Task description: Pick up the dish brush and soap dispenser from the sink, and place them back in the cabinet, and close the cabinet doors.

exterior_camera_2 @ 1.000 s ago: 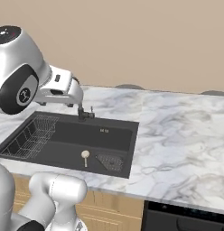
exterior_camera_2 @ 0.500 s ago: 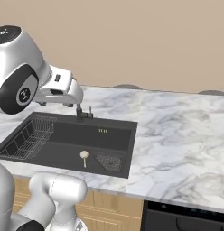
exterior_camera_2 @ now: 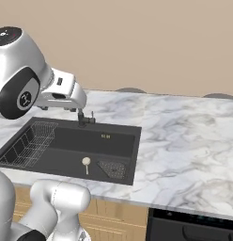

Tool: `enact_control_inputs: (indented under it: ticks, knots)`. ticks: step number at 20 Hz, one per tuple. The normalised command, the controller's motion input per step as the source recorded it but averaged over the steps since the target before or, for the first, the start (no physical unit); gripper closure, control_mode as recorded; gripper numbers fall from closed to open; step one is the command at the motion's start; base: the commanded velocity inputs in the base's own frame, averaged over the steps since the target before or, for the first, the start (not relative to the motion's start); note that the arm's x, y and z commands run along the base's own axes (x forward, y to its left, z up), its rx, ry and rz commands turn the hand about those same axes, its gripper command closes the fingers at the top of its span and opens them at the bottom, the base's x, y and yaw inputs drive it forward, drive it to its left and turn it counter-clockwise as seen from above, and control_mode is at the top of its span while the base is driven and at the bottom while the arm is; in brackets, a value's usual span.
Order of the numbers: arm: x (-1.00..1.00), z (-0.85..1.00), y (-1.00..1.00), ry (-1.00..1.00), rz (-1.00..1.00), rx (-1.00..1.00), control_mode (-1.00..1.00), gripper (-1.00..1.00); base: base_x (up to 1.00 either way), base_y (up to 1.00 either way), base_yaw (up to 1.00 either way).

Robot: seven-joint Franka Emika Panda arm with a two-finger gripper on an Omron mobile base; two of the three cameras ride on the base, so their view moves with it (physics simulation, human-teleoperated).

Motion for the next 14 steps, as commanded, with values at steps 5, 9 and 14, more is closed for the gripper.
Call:
enact_control_inputs:
  ticks: [5, 9, 14]
  knots:
    - [0.0, 0.0, 0.0, 0.0, 0.0, 0.0, 1.0, -1.0, 0.01, 0.0, 0.0]
    - [0.0, 0.0, 0.0, 0.0, 0.0, 0.0, 1.0, -1.0, 0.04, 0.0, 0.0]
    - [0.0, 0.0, 0.0, 0.0, 0.0, 0.0, 1.0, -1.0, 0.01, 0.0, 0.0]
